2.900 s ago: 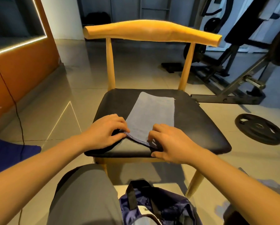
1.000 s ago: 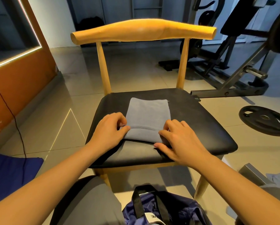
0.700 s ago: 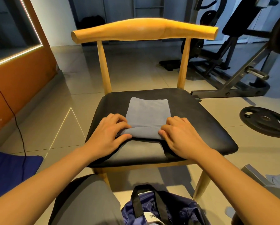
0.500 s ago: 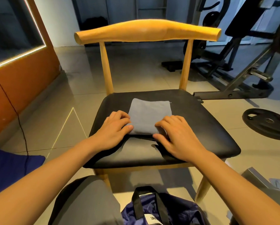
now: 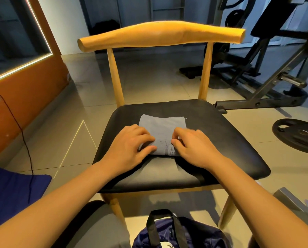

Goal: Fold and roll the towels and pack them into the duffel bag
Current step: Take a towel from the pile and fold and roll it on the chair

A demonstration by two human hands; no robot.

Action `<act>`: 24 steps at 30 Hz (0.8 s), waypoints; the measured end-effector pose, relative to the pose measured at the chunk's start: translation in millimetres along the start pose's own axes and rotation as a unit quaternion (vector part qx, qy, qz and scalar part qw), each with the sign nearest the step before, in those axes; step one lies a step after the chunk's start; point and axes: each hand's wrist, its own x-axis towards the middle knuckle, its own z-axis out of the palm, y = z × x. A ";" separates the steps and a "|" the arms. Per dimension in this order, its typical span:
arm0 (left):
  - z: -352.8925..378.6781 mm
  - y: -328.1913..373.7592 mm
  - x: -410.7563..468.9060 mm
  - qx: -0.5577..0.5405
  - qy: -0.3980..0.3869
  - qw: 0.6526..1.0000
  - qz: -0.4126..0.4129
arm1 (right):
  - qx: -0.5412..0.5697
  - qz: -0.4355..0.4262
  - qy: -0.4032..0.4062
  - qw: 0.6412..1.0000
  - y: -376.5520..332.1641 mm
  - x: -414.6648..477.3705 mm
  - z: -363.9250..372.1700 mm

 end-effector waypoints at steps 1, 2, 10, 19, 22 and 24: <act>2.9 -1.8 1.1 0.001 -0.001 1.000 -0.005 | -0.029 -0.016 0.031 0.999 0.8 -0.8 -0.6; 5.6 -3.9 2.8 -0.008 0.001 1.000 -0.021 | -0.043 -0.034 0.058 0.997 1.1 -1.7 -1.8; 8.6 -7.8 22.4 -0.074 -0.014 0.995 -0.071 | -0.008 -0.074 0.043 0.996 16.5 8.9 2.4; 18.0 -16.5 38.5 -0.044 -0.044 0.994 -0.088 | 0.032 -0.046 0.123 0.991 13.9 24.6 9.8; 19.4 -19.1 54.7 -0.084 -0.090 0.981 -0.148 | 0.041 -0.044 0.107 0.992 18.0 31.0 8.5; 18.6 -17.3 62.0 -0.090 -0.083 0.979 -0.163 | 0.062 -0.022 0.099 0.993 23.3 38.4 8.8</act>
